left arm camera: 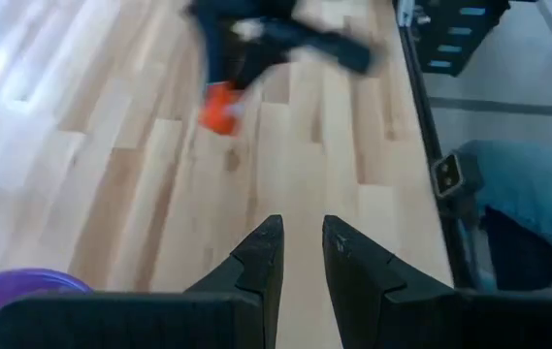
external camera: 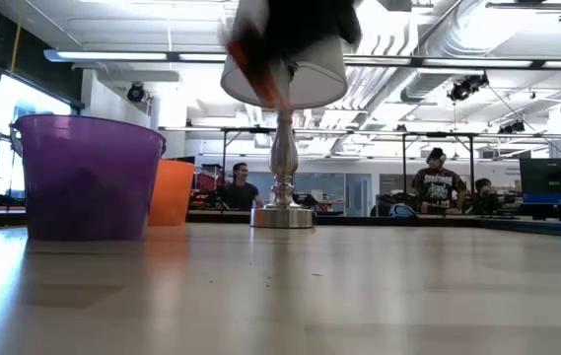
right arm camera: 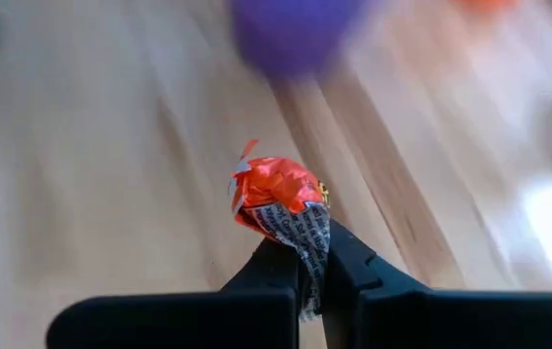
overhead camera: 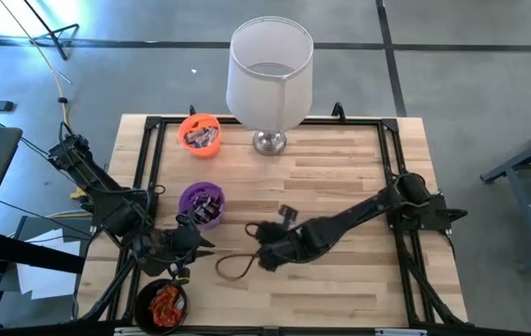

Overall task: Sort candy
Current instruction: Put the orange chocolate into the black bucket

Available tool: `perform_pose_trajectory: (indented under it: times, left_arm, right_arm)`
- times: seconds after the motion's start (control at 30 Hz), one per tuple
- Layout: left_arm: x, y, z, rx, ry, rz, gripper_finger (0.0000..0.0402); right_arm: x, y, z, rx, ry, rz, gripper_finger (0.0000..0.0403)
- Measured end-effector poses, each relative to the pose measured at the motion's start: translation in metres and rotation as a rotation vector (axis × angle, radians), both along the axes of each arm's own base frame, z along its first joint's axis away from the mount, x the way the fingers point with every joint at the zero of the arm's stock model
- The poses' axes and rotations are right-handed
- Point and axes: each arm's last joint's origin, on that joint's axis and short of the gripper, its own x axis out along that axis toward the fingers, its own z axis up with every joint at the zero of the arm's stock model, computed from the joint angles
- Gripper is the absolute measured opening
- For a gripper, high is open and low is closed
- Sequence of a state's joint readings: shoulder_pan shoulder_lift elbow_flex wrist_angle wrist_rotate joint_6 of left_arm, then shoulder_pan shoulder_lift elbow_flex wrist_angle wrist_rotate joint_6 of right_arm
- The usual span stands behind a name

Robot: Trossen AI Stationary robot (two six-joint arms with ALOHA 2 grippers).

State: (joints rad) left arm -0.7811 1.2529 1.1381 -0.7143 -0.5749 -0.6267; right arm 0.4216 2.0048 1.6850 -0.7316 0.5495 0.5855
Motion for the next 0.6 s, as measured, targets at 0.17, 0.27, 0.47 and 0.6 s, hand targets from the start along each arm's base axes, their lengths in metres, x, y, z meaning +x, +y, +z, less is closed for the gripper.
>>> perform_pose_trajectory:
  times: [0.17, 0.27, 0.47, 0.6]
  left_arm:
    - [0.001, 0.002, 0.001, 0.092, -0.042, 0.009, 0.0062]
    - [0.002, 0.002, 0.003, 0.142, -0.085, 0.034, 0.0062]
    - [0.007, 0.000, 0.011, 0.200, -0.191, 0.064, 0.0062]
    - [0.013, -0.004, 0.017, 0.264, -0.272, 0.072, 0.0062]
  right_arm:
    - [0.007, 0.037, 0.046, -0.129, -0.261, 0.122, 0.0001]
    - [0.005, 0.051, 0.066, -0.246, -0.363, 0.135, 0.0000]
    - [0.002, 0.061, 0.079, -0.400, -0.430, 0.091, 0.0000]
    - [0.005, 0.057, 0.081, -0.403, -0.442, 0.075, 0.0000]
